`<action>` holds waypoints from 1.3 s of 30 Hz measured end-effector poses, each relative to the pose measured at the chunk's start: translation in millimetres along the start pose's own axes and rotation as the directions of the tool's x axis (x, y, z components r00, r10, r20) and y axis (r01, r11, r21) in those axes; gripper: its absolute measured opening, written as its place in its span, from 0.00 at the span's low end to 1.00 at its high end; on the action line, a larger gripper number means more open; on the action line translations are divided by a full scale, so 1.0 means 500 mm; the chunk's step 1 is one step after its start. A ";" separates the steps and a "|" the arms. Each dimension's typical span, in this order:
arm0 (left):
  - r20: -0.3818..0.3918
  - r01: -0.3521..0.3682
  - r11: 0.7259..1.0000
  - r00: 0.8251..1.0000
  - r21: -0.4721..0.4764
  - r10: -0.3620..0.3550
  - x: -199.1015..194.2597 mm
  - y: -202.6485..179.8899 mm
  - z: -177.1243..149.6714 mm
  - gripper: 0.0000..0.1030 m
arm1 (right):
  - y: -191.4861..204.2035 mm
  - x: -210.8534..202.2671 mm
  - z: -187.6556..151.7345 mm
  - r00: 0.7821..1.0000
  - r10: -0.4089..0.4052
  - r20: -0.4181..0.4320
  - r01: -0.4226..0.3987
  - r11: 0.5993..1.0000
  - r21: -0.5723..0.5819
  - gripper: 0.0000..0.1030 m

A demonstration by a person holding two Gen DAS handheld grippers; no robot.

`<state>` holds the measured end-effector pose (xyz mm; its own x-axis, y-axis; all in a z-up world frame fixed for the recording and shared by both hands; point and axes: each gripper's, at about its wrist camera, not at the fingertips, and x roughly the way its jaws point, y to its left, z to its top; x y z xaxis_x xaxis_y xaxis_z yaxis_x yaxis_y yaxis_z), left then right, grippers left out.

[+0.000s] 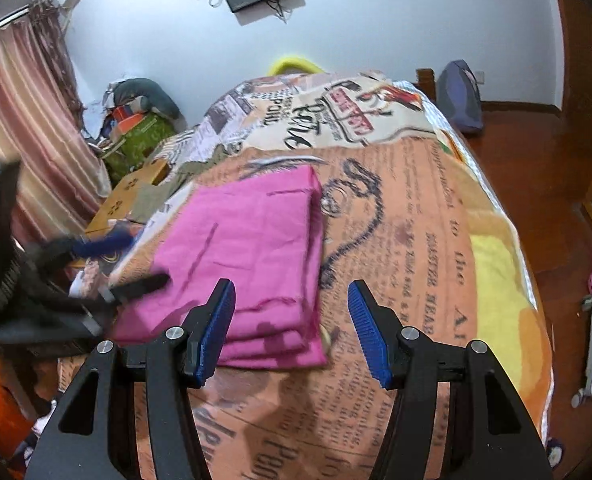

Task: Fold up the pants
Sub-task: 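Open the left gripper and release the folded pink pants onto the bed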

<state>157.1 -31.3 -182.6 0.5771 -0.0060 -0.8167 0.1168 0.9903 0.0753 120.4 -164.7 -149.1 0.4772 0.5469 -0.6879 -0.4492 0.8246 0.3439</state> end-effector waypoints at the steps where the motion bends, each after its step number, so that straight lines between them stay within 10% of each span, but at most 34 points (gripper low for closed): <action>1: -0.019 -0.006 1.000 1.000 0.005 0.007 0.009 0.002 -0.015 0.73 | 0.005 0.005 0.003 1.000 0.007 0.002 -0.007 1.000 -0.004 0.54; 15: -0.018 0.032 0.995 0.999 -0.095 -0.033 0.018 0.095 0.001 0.74 | 0.006 0.103 -0.046 0.993 0.004 -0.117 -0.004 1.000 -0.001 0.56; 32: -0.110 0.102 0.986 0.987 -0.129 -0.116 0.228 0.227 0.136 0.73 | 0.016 0.105 -0.041 0.989 0.005 -0.145 -0.009 1.000 -0.028 0.56; 39: -0.127 0.184 0.959 0.968 -0.217 -0.215 0.292 0.276 0.142 0.50 | 0.008 0.111 -0.039 0.990 0.007 -0.143 -0.009 1.000 -0.015 0.56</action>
<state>314.9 94.5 -251.0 0.4309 -0.2012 -0.8797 0.0429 0.9783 -0.2028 130.3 -133.9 -198.6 0.3611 0.5261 -0.7700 -0.4646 0.8174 0.3406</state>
